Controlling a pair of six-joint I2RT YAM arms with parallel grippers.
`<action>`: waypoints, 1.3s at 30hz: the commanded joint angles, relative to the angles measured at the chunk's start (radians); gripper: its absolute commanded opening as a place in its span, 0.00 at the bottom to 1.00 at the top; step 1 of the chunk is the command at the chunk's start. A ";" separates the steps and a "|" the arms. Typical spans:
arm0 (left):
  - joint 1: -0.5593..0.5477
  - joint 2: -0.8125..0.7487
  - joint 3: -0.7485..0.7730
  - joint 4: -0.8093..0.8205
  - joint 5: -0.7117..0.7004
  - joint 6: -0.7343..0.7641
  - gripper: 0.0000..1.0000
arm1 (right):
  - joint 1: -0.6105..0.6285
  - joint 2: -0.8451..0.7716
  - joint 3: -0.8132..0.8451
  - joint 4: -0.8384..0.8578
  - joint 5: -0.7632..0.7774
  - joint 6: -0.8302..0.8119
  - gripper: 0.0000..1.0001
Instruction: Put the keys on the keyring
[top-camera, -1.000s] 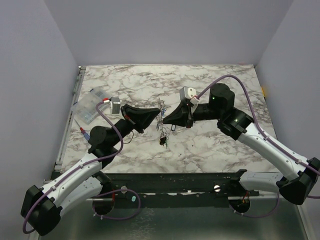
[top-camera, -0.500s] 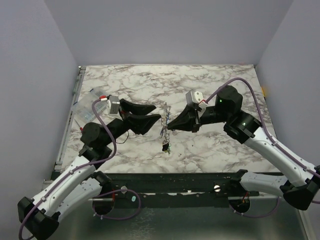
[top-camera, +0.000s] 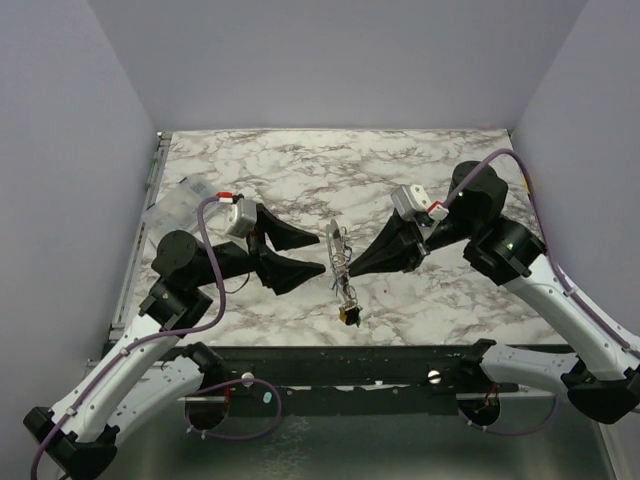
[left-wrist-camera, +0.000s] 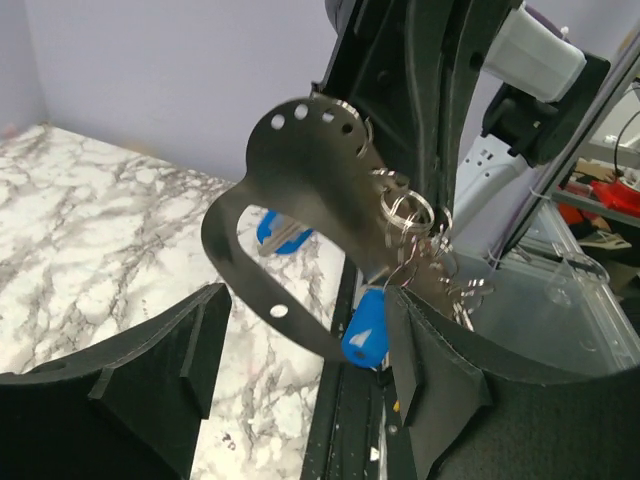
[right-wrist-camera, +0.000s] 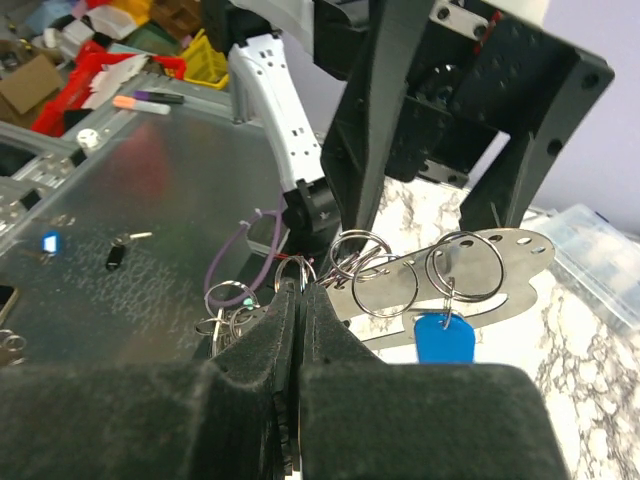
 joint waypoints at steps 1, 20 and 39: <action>0.004 -0.016 -0.006 0.005 0.081 -0.026 0.69 | -0.018 0.020 0.067 -0.046 -0.153 -0.019 0.01; 0.003 -0.027 -0.130 0.396 0.126 -0.262 0.57 | -0.027 0.100 0.077 0.106 -0.268 0.084 0.01; 0.001 -0.124 -0.212 0.399 0.006 -0.123 0.56 | -0.027 0.077 -0.030 0.356 0.039 0.273 0.01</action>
